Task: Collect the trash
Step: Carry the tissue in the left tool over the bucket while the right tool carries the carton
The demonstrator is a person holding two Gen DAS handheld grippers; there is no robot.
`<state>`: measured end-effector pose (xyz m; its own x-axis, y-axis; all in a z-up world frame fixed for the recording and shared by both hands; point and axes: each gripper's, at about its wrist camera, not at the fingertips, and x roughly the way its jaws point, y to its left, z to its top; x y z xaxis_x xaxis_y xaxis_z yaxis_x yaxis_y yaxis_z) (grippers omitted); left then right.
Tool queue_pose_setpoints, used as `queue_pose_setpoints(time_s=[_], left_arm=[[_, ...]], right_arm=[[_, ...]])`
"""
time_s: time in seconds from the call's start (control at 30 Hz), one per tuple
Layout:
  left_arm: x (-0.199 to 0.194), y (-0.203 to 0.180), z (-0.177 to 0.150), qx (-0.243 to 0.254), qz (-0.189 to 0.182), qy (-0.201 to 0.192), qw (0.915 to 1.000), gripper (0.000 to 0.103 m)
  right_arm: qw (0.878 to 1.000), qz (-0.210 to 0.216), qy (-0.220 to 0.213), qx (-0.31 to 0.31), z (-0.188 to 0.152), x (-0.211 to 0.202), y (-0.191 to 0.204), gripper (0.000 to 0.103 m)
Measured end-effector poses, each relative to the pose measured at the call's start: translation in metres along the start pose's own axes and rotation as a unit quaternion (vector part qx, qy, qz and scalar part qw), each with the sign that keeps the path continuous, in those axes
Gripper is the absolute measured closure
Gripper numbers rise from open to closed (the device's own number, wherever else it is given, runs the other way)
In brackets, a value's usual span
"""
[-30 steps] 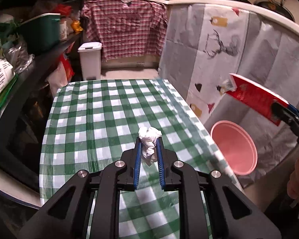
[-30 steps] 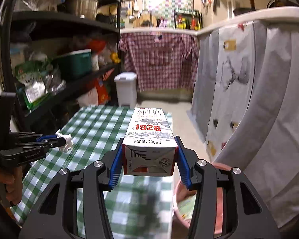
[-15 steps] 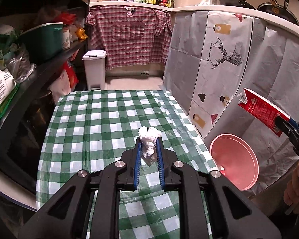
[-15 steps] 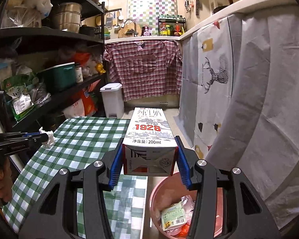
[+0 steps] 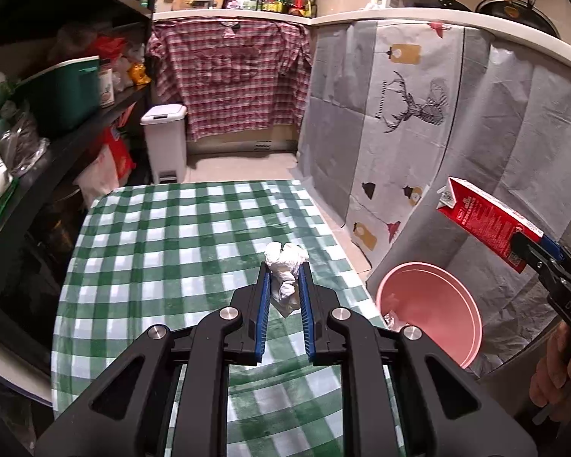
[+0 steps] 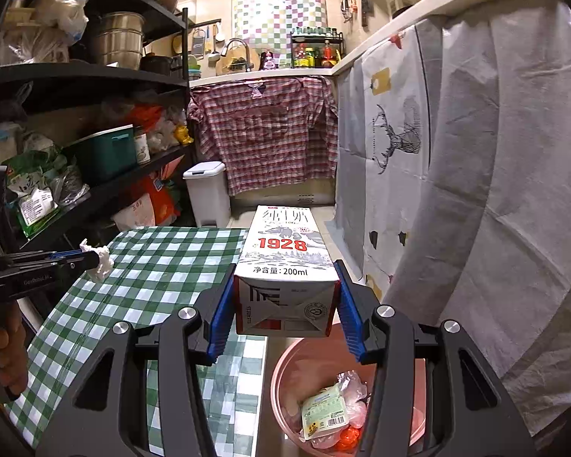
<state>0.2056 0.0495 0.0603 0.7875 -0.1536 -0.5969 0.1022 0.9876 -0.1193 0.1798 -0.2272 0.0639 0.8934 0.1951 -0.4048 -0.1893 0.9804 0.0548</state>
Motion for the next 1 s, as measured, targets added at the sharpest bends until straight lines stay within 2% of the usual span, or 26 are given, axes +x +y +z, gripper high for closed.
queue_pose_setpoints(time_s=[0.37,1.0], left_arm=[[0.013,-0.030,0.000,0.011,-0.014,0.002,0.9998,0.088],[0.026,-0.073,0.001,0.027,-0.037,0.008,0.9989,0.088]], right_arm=[[1.000,-0.019,-0.003,0.020,-0.001,-0.002,-0.023,0.054],[0.998,-0.051,-0.006,0.020,-0.005,0.003,-0.038,0.054]])
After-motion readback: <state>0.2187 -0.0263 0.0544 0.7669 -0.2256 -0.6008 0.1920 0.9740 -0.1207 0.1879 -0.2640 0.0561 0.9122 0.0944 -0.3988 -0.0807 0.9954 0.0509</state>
